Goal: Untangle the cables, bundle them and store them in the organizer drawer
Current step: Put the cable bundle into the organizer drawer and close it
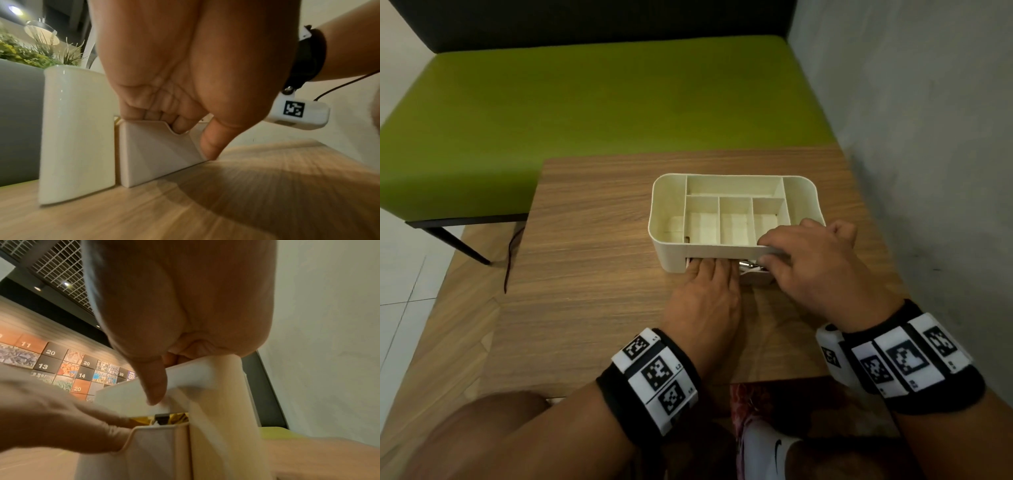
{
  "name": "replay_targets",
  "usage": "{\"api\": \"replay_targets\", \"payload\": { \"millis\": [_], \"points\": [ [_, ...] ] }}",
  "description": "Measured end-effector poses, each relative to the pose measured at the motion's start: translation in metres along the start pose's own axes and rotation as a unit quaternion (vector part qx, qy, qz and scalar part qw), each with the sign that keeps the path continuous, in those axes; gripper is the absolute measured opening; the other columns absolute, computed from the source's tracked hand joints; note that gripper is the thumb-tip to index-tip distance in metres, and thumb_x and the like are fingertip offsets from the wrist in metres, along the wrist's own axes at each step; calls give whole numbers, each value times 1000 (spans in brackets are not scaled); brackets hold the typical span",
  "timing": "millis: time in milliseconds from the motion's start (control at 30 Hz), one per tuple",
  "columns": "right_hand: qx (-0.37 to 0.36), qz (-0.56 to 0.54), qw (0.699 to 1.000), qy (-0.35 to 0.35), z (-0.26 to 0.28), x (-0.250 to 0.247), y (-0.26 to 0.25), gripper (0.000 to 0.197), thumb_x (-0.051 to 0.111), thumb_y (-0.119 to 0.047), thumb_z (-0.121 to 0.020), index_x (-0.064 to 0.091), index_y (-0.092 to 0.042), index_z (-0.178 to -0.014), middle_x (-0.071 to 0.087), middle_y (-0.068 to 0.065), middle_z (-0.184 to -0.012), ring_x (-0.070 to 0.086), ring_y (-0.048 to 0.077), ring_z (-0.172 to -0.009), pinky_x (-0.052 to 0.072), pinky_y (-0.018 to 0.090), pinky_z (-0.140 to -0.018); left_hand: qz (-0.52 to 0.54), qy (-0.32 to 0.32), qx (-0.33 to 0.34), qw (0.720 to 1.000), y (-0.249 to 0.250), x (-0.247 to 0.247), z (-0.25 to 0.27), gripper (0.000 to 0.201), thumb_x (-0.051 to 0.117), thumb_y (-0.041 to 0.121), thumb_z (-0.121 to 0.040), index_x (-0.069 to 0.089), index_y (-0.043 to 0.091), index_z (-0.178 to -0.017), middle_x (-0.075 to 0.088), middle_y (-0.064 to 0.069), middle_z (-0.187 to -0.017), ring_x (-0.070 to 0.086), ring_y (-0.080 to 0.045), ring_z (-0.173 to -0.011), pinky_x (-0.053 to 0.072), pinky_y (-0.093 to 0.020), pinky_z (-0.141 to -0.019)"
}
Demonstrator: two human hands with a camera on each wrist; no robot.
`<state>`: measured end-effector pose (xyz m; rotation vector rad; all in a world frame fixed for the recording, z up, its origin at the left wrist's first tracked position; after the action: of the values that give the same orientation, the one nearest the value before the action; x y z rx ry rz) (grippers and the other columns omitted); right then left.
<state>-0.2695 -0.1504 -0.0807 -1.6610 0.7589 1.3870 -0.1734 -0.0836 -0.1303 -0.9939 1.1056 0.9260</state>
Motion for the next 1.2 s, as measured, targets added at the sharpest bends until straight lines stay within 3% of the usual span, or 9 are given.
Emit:
{"api": "replay_targets", "payload": {
  "millis": [200,367,500,700,800,867,1000,1100,1200],
  "points": [
    [3,32,999,3,-2,4,-5,10,64,-37,-90,62,-34,-99,63,-17,-97,49,13,-96,11,35,-75,59,1,1,998,-7,6,4,65,8,26,-94,33,-3,-146,45,-24,-143,43,-39,-133,26,-51,-115],
    [19,45,999,24,-3,5,-5,12,69,-32,-85,59,-35,-92,63,-17,-89,50,14,-89,8,33,-72,92,25,36,995,-9,-4,4,55,40,25,-96,37,4,-147,50,-19,-143,49,-34,-130,34,-45,-112],
    [19,38,999,21,-3,4,-6,15,70,-28,-85,57,-36,-88,62,-15,-88,45,13,-86,9,34,-72,140,74,61,985,-18,-19,7,47,61,25,-93,51,18,-139,65,-6,-127,70,-28,-97,59,-43,-76],
    [23,46,999,6,-2,4,-7,24,66,-29,-88,44,-38,-82,54,-17,-84,43,13,-86,12,35,-73,169,213,69,960,-24,-47,21,26,74,16,-80,70,8,-104,73,-8,-84,67,-27,-57,51,-31,-45],
    [21,41,999,9,-2,3,-7,18,66,-30,-88,51,-38,-83,57,-17,-83,44,13,-85,15,36,-75,155,312,30,937,-34,-70,33,19,65,18,-86,71,9,-102,68,-8,-84,62,-25,-66,38,-28,-55],
    [23,41,999,-3,-2,4,-7,9,64,-32,-90,57,-37,-91,61,-16,-89,48,15,-90,15,37,-76,144,317,-24,937,-48,-73,30,41,73,31,-82,66,10,-117,64,-13,-111,60,-28,-92,45,-37,-71],
    [3,46,999,-1,-2,5,-7,11,67,-35,-87,58,-34,-92,56,-17,-87,48,15,-89,12,35,-74,94,144,-103,980,-71,-41,4,97,64,67,-76,26,21,-152,14,-11,-163,31,-34,-141,28,-50,-111],
    [-22,34,999,-15,2,5,-8,21,70,-44,-83,59,-36,-100,52,-20,-93,42,9,-89,10,34,-75,41,74,-88,993,-76,-27,-8,86,59,69,-79,30,29,-149,0,-5,-166,58,-24,-120,19,-48,-117],
    [-56,31,998,5,8,-1,-9,40,80,-48,-72,66,-31,-106,55,-11,-111,50,16,-100,14,35,-80,28,73,-72,994,-75,-29,-12,60,59,62,-85,48,34,-137,5,-4,-165,69,-21,-91,37,-43,-103]
  ]
}}
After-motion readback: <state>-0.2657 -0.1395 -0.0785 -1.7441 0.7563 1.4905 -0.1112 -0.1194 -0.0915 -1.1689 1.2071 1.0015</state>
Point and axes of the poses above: each hand's wrist, its own z-axis away from the middle knuckle, its own x-axis out of the palm, y = z × x, the point moved 8 cm from there along -z, towards the middle knuckle
